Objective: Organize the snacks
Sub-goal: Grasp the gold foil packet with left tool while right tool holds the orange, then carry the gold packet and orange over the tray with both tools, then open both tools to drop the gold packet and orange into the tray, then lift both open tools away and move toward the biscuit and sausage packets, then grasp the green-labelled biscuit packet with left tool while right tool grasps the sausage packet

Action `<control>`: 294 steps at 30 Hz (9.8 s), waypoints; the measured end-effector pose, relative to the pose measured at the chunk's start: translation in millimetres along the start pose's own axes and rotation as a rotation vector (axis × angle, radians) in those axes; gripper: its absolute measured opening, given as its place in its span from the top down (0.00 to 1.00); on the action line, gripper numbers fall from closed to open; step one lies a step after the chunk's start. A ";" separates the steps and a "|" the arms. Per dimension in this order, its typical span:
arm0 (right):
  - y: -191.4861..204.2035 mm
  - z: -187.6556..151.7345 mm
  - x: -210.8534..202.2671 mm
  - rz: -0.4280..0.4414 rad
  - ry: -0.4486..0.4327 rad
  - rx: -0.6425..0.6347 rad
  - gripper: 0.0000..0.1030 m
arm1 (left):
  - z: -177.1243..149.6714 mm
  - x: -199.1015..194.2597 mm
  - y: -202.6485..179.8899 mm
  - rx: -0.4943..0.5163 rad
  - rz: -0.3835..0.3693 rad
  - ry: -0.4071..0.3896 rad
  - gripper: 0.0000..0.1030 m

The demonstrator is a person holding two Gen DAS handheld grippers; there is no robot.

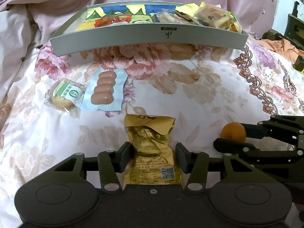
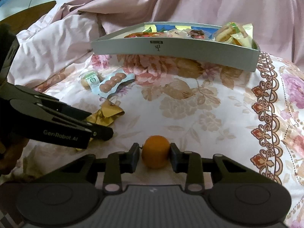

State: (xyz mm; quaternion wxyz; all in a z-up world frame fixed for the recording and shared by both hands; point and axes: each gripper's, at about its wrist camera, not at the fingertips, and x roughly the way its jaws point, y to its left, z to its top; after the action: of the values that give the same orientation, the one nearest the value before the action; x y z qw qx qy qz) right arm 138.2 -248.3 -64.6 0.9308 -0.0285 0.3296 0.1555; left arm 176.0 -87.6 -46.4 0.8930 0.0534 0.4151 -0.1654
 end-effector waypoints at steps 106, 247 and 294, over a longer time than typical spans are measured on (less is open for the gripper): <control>-9.1 96.4 41.4 -0.043 -0.467 -0.110 0.27 | 144.8 18.0 74.7 -0.227 0.062 -0.402 0.17; 79.5 49.5 7.0 -0.068 -0.111 0.015 0.00 | -17.6 -53.0 142.8 -0.251 0.256 -0.213 0.01; 34.8 97.6 125.2 -0.024 -0.063 0.007 0.04 | 40.9 26.2 157.1 0.207 0.008 -0.255 0.01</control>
State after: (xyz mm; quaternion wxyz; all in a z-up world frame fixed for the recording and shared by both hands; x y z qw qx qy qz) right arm 278.4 -166.1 -64.7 0.9426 -0.0242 0.3003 0.1441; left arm 274.7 43.9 -46.3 0.9289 0.1255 0.2787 -0.2090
